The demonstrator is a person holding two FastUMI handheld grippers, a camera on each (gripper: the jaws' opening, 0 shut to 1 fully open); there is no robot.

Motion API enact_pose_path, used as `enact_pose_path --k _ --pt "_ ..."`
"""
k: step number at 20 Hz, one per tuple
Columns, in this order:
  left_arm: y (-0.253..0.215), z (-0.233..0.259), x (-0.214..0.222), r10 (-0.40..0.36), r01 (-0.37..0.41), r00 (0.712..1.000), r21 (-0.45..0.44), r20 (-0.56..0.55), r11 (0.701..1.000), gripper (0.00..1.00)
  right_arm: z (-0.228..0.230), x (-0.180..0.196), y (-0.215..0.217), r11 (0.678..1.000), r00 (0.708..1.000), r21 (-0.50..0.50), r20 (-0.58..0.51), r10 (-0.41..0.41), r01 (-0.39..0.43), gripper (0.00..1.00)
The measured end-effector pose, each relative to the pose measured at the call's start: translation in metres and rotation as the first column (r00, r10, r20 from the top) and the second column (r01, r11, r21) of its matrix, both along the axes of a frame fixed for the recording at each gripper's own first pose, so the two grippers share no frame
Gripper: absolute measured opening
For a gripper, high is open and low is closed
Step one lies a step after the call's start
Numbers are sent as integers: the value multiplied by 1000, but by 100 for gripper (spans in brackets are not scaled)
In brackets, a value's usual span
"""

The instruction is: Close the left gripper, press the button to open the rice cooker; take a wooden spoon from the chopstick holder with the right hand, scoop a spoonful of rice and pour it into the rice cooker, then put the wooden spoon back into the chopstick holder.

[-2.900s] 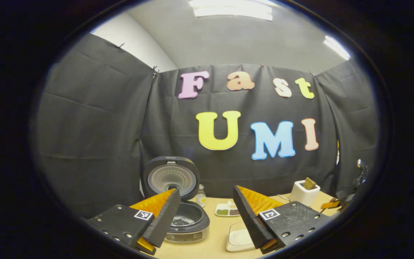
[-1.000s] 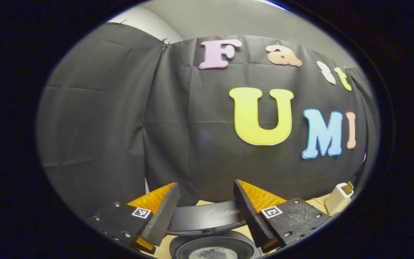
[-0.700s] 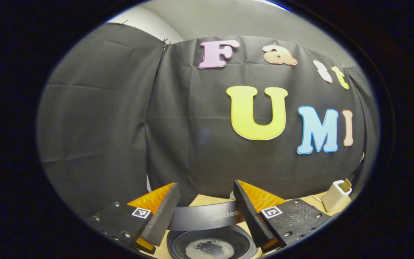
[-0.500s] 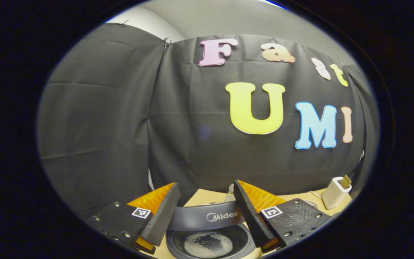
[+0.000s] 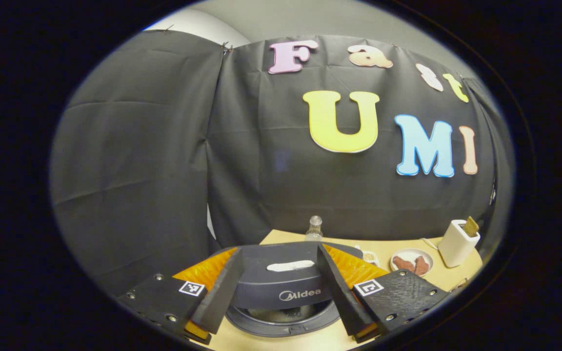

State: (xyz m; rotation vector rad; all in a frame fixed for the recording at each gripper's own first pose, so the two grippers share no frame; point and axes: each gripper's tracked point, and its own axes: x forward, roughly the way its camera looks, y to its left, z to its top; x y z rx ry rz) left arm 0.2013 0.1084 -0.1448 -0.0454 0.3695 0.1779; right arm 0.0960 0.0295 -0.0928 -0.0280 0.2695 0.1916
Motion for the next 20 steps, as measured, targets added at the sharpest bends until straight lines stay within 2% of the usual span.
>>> enact_pose_path --k 3,5,9,12,13,17,20 --pt "-7 -26 -15 4 -4 999 4 -43 1000 96 -4 -2 -3 1000 1000 -5 -8 10 -10 99" --pt "-10 -41 -21 5 -5 998 5 -65 1000 94 -6 -3 -6 1000 1000 -5 -13 9 -9 99" --pt "-13 -65 -29 8 -7 995 9 -99 1000 95 -9 -4 -9 1000 1000 -4 -21 8 -8 99" --pt "-19 -101 -33 -1 3 984 11 -180 1000 95 -12 -4 -9 1000 1000 -6 -22 8 -8 99" --pt "-20 -96 -31 -5 10 990 33 -138 999 96 -12 -3 -9 1000 1000 -7 -21 8 -8 99" --pt "-20 -109 -36 -15 16 981 7 -192 1000 97 -14 -1 -6 1000 1000 -5 -25 8 -8 99" --pt "-20 -105 -33 -9 11 990 10 -144 1000 99 -11 -2 -1 1000 1000 8 -22 16 -16 99"
